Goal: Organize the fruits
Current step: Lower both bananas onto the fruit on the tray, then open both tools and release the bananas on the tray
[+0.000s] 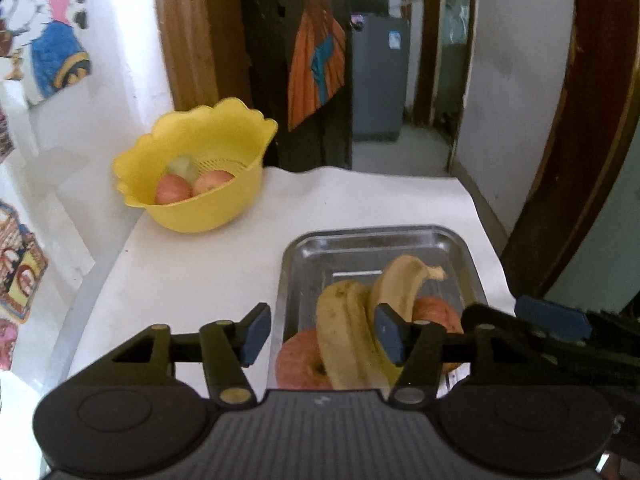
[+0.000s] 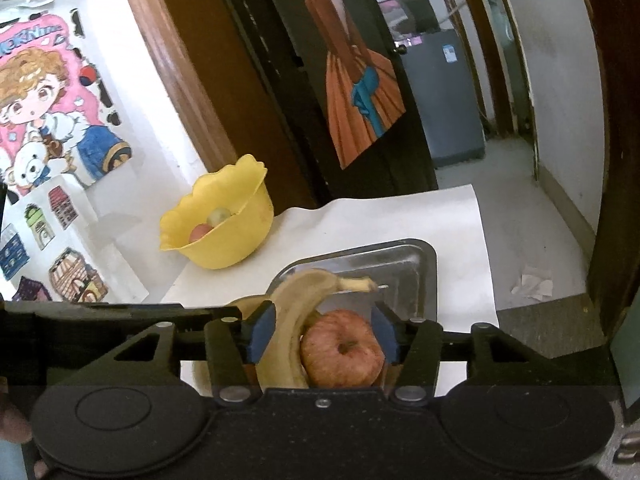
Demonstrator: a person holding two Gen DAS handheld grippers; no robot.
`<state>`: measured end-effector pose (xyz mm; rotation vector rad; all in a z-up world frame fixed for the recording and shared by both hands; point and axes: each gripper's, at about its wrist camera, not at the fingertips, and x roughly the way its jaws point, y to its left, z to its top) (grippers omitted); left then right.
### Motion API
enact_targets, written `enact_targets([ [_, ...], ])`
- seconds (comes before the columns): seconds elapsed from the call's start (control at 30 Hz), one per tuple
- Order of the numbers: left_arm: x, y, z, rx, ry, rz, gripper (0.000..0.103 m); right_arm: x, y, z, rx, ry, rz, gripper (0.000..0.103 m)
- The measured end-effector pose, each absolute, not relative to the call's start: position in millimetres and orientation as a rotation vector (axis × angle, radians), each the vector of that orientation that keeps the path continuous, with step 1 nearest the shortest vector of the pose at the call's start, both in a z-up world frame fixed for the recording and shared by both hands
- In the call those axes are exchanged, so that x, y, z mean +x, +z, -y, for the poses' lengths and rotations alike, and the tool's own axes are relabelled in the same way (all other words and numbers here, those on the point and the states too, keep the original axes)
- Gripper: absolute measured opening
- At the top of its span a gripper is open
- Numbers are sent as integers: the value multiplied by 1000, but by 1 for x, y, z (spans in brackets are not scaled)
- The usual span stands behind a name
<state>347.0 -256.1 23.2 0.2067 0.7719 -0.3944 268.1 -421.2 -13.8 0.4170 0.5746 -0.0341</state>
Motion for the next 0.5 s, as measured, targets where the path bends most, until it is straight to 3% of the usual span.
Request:
enact_targets([
  [0.2, 327, 31, 238, 159, -328, -722, 84, 251, -7, 413, 395, -6, -550, 69],
  [0.5, 296, 41, 214, 111, -215, -664, 98, 224, 8, 410, 332, 40, -508, 84],
])
